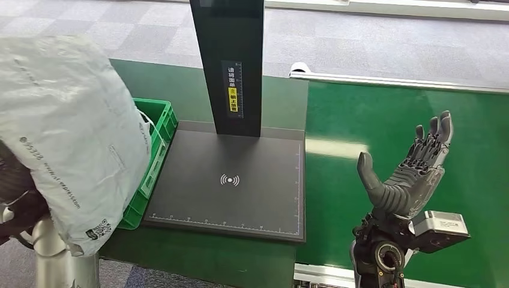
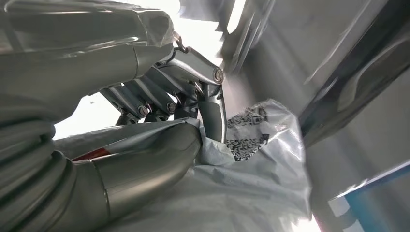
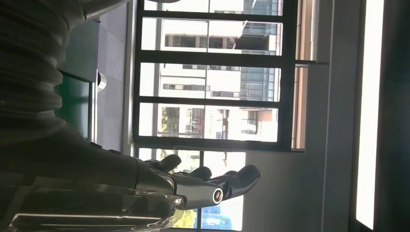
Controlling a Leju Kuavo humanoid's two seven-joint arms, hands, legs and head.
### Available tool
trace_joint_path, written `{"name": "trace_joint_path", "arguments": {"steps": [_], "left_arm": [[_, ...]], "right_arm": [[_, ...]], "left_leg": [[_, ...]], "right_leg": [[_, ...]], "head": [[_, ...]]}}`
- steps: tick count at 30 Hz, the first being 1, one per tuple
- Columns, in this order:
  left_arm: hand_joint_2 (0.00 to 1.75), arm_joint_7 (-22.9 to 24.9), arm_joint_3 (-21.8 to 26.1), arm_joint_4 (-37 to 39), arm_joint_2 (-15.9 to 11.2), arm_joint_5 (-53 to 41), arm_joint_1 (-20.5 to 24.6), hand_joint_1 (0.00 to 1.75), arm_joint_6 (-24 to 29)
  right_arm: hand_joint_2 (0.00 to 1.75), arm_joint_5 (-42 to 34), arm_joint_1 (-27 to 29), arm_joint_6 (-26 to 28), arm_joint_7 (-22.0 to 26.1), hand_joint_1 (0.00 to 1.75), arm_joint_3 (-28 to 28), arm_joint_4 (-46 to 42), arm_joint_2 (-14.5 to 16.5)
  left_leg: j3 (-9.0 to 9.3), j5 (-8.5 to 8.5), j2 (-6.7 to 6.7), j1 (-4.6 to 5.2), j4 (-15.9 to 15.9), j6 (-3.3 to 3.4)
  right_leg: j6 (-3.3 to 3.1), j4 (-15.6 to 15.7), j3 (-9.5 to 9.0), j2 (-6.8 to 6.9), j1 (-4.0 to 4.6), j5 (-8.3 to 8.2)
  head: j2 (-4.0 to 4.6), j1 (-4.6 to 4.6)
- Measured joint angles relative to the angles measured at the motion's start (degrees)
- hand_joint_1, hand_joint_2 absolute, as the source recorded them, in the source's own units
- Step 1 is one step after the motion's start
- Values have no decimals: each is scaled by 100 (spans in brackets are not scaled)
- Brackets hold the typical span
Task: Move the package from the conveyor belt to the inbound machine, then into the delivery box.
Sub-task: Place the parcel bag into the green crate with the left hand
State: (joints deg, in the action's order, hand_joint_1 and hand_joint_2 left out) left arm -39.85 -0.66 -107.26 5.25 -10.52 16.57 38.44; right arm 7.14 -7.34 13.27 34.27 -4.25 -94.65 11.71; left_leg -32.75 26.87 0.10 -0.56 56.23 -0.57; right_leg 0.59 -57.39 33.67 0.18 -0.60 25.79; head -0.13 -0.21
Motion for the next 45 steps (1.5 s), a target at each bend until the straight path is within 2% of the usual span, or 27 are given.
{"name": "trace_joint_path", "arguments": {"steps": [5,13,24,30,33,35,37,41,45], "left_arm": [[175,-21,-81,-477,-162,-30,185,175,105],[175,-21,-120,-688,-237,-30,238,175,116],[175,-21,80,-1148,-152,-434,450,175,118],[175,28,253,-1103,-120,-599,502,175,54],[175,442,136,-534,-158,-777,581,175,-501],[175,816,-40,111,-174,-975,679,175,-1039],[175,1148,-266,954,-156,-1367,882,175,-1358],[175,1308,-627,2670,-76,-1826,1332,175,-1339],[175,1303,-769,3442,-40,-1831,1535,175,-1324]], "right_arm": [[175,-27,0,42,2,0,-4,74,-37],[175,-29,0,44,2,0,-4,124,-71],[175,-143,5,64,9,0,-33,211,-110],[175,-178,27,133,22,0,-81,252,-139],[175,-198,41,82,11,0,-80,252,-154],[175,-182,31,-15,-13,0,-80,252,-157],[175,-144,13,-93,-41,0,-80,252,-155],[175,-98,-29,-153,-80,0,-81,252,-143],[175,-81,-30,-153,-87,0,-79,252,-142]], "left_leg": [[-1,2,-2,0,-1,-2],[1,1,-2,0,-1,-1],[0,2,-2,0,-1,-2],[3,1,-2,0,-1,-2],[7,-1,-8,0,0,0],[8,-3,-9,1,0,2],[9,-7,-10,2,1,4],[8,-11,6,3,2,4],[4,-10,19,3,2,3]], "right_leg": [[0,0,1,0,0,1],[0,0,-2,0,0,1],[0,1,0,0,0,1],[0,1,0,0,0,1],[0,2,-5,9,0,1],[-1,2,-7,10,0,-1],[0,3,-9,11,-2,-5],[1,2,-8,-4,-5,-20],[-2,1,6,-18,-4,-22]], "head": [[0,0],[0,0],[0,-1],[0,-1],[-1,0],[-1,1],[0,1],[0,1],[0,-1]]}}
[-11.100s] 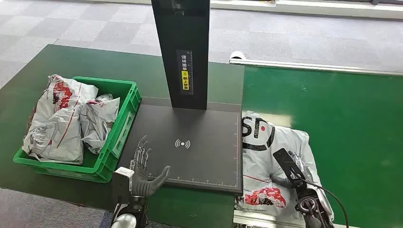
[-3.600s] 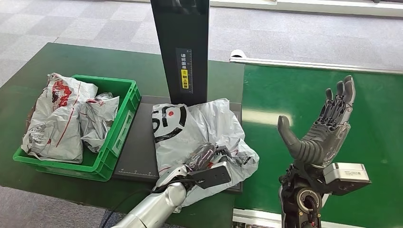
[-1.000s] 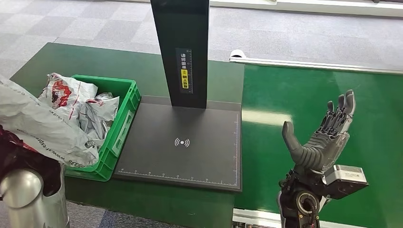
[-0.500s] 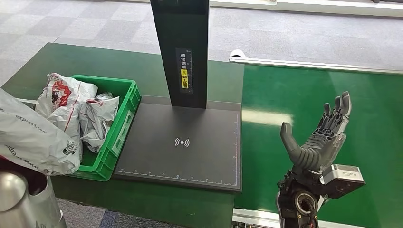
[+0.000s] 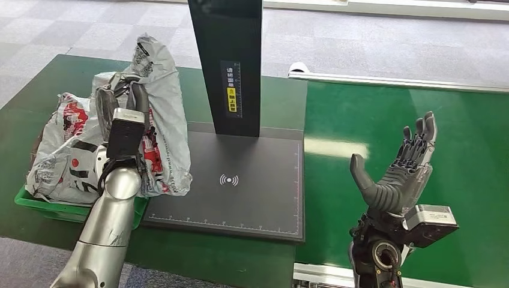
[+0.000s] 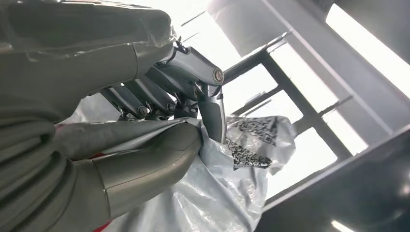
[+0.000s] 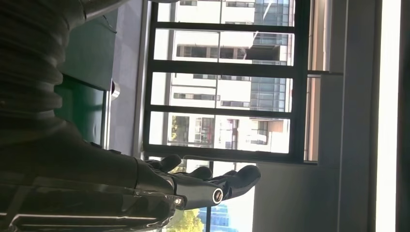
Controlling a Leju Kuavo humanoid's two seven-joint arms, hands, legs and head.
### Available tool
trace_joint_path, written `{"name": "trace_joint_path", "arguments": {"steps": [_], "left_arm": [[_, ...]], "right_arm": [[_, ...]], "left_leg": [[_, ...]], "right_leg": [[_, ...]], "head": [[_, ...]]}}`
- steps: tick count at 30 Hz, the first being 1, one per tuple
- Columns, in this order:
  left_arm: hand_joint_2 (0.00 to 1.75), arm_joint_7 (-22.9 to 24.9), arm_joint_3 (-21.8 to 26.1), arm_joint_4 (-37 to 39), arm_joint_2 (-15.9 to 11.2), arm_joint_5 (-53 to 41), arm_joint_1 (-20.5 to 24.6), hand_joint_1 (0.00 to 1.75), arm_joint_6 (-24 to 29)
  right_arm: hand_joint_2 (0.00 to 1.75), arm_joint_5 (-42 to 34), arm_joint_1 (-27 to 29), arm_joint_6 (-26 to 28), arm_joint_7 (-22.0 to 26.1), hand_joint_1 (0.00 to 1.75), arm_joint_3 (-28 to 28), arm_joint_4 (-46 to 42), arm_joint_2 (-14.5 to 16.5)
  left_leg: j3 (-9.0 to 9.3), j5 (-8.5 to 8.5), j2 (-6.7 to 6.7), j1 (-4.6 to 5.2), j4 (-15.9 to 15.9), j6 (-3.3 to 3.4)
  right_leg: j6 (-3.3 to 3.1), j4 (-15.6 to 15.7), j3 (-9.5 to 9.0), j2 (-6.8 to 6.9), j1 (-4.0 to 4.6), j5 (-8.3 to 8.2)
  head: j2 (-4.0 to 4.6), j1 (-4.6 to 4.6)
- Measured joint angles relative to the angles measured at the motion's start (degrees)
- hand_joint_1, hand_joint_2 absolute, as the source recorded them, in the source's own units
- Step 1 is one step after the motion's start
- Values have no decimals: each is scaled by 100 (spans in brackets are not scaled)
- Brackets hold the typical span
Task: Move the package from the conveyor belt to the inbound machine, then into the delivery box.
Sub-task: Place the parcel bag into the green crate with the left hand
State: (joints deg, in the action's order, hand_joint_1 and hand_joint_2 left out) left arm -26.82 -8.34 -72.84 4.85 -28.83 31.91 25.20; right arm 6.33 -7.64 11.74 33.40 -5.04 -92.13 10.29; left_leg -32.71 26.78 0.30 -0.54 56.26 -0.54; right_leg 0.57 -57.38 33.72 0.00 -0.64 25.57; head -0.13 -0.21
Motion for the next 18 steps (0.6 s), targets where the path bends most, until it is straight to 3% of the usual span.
{"name": "trace_joint_path", "arguments": {"steps": [12,14,16,18], "left_arm": [[175,73,-113,612,1,-52,151,175,-1],[175,555,-164,951,-10,-595,322,175,72],[175,1430,-247,1784,-31,-1733,667,175,352],[175,1989,-300,2649,-48,-2715,943,175,787]], "right_arm": [[175,5,0,-1,-3,0,3,0,-2],[175,8,-2,-9,-23,0,4,2,-2],[175,16,-8,-27,-50,0,3,12,3],[175,21,-12,-35,-69,0,4,22,8]], "left_leg": [[-7,1,0,-2,-1,-2],[-8,0,-8,-2,-1,0],[-8,-3,-15,-1,-1,1],[-6,-5,-3,-2,-1,-1]], "right_leg": [[-1,0,8,1,3,2],[-1,1,5,9,3,2],[-3,1,0,16,3,0],[-6,0,2,6,3,-5]], "head": [[0,1],[0,1],[0,1],[0,1]]}}
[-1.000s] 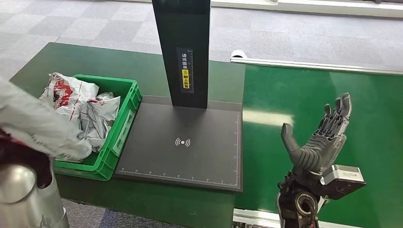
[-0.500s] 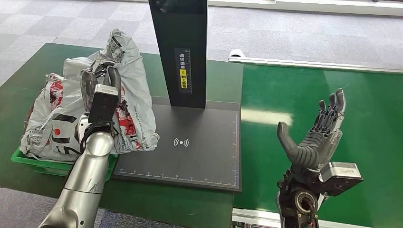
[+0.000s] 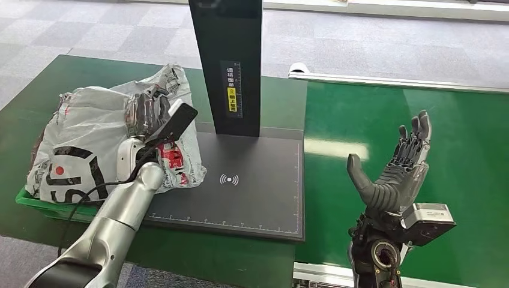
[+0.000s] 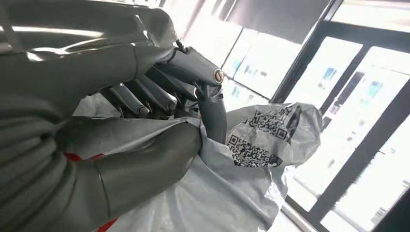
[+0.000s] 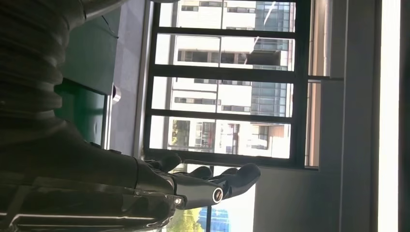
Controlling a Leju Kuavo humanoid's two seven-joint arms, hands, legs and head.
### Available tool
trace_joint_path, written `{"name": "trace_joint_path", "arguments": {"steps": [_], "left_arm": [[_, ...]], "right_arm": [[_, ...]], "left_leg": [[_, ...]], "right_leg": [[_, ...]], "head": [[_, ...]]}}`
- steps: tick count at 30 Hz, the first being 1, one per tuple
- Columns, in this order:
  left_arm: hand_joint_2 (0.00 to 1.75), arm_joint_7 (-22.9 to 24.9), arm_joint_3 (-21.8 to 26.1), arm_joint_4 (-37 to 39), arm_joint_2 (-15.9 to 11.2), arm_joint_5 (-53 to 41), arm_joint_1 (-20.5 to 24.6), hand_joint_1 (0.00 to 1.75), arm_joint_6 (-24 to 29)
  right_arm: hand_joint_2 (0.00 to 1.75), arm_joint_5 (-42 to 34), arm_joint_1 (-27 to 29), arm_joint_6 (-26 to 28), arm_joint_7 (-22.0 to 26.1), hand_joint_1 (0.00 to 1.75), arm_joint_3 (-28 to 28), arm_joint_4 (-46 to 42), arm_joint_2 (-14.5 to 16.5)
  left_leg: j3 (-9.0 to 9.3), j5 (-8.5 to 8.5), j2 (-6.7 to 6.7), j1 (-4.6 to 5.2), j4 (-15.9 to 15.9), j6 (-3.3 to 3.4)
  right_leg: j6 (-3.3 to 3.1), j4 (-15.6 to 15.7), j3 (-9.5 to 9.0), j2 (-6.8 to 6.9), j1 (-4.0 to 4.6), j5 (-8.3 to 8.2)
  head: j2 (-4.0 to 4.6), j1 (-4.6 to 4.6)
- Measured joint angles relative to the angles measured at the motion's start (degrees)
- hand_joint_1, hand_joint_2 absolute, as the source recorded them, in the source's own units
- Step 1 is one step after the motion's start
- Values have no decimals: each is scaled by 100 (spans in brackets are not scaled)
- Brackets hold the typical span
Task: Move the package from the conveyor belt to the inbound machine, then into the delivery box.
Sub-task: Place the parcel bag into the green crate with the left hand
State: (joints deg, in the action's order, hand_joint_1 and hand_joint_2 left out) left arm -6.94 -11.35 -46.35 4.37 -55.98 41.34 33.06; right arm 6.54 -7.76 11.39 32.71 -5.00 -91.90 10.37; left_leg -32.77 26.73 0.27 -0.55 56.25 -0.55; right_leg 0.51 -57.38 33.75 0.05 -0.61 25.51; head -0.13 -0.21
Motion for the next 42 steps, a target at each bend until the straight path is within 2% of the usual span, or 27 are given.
{"name": "trace_joint_path", "arguments": {"steps": [2,5,9,12,19,32,36,42], "left_arm": [[175,276,-52,602,-8,-551,172,175,332],[175,868,-127,1196,-17,-1111,383,175,479],[175,1594,-142,1600,-99,-1696,515,175,572],[175,1881,-96,1783,-208,-1951,579,175,641],[175,1865,267,2024,-430,-2062,727,175,674],[175,1756,582,2017,-484,-2177,728,175,704],[175,1188,1178,1391,-463,-2161,553,0,707],[175,-795,2479,268,-154,-1540,318,0,709]], "right_arm": [[175,-1,2,3,-26,0,4,2,1],[175,0,2,19,-68,0,5,2,3],[175,0,3,38,-86,0,5,2,1],[175,1,18,55,-89,0,2,2,1],[175,7,109,101,-89,0,-9,2,-17],[175,2,136,132,-89,0,-28,2,-29],[175,-3,154,157,-91,0,-57,4,-38],[175,-34,149,166,-128,0,-88,33,-42]], "left_leg": [[0,-1,9,0,0,-2],[-2,-1,8,0,0,-3],[-5,-1,8,0,0,-3],[-5,-1,8,-1,-1,-3],[-5,-2,7,-1,-1,-3],[-6,-1,8,-1,-1,-4],[-6,-2,11,-2,-1,-4],[-8,-1,8,-1,-1,-4]], "right_leg": [[0,-1,5,-9,0,-3],[0,-1,6,-9,0,-3],[0,-2,9,-9,1,-2],[-1,-2,9,-9,1,-1],[-1,-2,9,-8,2,-1],[-1,-2,9,-9,2,-2],[-1,-3,12,-11,3,-1],[-1,-2,11,-8,2,0]], "head": [[0,0],[0,-1],[0,0],[0,0],[0,-1],[0,-1],[0,-1],[0,1]]}}
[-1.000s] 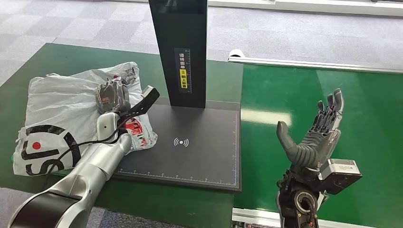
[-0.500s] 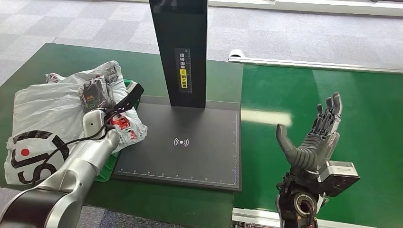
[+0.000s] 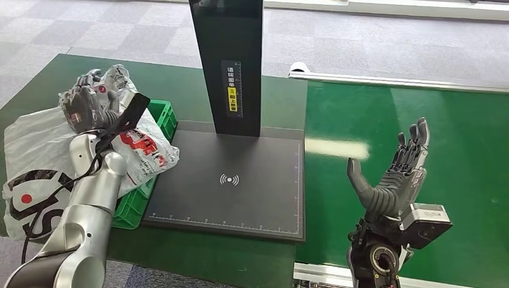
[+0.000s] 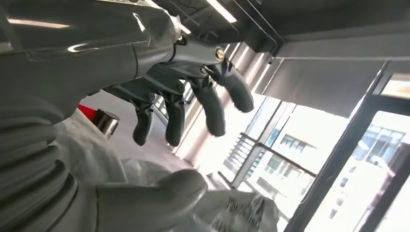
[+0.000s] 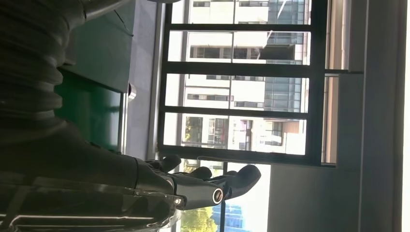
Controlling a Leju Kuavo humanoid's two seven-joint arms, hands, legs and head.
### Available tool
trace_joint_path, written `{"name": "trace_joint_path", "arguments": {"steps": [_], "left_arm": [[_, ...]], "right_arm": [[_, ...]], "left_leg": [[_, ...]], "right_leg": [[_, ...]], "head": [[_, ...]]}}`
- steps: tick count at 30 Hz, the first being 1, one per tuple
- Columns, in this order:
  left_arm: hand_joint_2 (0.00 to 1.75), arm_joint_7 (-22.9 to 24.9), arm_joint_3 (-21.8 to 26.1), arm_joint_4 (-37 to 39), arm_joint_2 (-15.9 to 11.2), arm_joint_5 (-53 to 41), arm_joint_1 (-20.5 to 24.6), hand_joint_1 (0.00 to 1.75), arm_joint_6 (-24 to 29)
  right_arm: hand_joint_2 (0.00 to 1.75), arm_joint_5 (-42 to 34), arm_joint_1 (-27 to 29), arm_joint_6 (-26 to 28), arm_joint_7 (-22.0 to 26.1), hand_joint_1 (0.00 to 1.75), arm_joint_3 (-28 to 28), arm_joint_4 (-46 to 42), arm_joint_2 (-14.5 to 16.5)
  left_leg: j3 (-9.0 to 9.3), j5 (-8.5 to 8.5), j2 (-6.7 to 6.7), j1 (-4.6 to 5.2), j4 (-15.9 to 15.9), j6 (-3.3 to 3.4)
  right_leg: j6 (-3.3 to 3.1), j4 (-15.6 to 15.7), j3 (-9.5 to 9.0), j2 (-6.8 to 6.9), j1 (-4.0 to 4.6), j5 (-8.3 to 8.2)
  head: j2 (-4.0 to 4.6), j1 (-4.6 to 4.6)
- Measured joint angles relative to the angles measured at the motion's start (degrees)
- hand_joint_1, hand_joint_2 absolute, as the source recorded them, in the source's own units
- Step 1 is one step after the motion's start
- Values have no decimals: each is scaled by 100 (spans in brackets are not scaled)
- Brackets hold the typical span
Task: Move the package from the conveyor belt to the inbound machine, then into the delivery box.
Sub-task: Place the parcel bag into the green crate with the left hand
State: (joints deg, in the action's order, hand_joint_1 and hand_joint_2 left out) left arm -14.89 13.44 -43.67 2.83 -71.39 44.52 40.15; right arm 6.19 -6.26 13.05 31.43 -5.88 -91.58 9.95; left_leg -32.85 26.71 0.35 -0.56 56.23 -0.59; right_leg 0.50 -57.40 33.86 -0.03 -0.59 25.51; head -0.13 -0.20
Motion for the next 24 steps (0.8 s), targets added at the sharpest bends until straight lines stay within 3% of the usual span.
{"name": "trace_joint_path", "arguments": {"steps": [4,8,14,24], "left_arm": [[175,-1097,518,-359,297,1475,-56,0,-2],[175,-1441,413,-576,364,3246,-165,0,-5],[175,-1620,226,-1147,385,3399,-368,0,-4],[175,-1628,165,-1425,394,3399,-447,0,-4]], "right_arm": [[175,-34,-9,0,-5,0,-25,47,-4],[175,-68,-10,3,12,0,-36,90,-20],[175,-71,-10,40,41,0,-36,116,-39],[175,-70,-11,59,48,0,-37,133,-55]], "left_leg": [[-2,0,-6,1,0,0],[-1,0,-4,0,0,0],[-2,0,-5,-1,0,0],[-2,0,-6,0,0,0]], "right_leg": [[1,1,-2,1,-2,0],[2,1,-1,1,-1,-2],[0,0,0,1,1,0],[0,0,-1,1,0,0]], "head": [[0,1],[0,0],[0,-1],[0,-1]]}}
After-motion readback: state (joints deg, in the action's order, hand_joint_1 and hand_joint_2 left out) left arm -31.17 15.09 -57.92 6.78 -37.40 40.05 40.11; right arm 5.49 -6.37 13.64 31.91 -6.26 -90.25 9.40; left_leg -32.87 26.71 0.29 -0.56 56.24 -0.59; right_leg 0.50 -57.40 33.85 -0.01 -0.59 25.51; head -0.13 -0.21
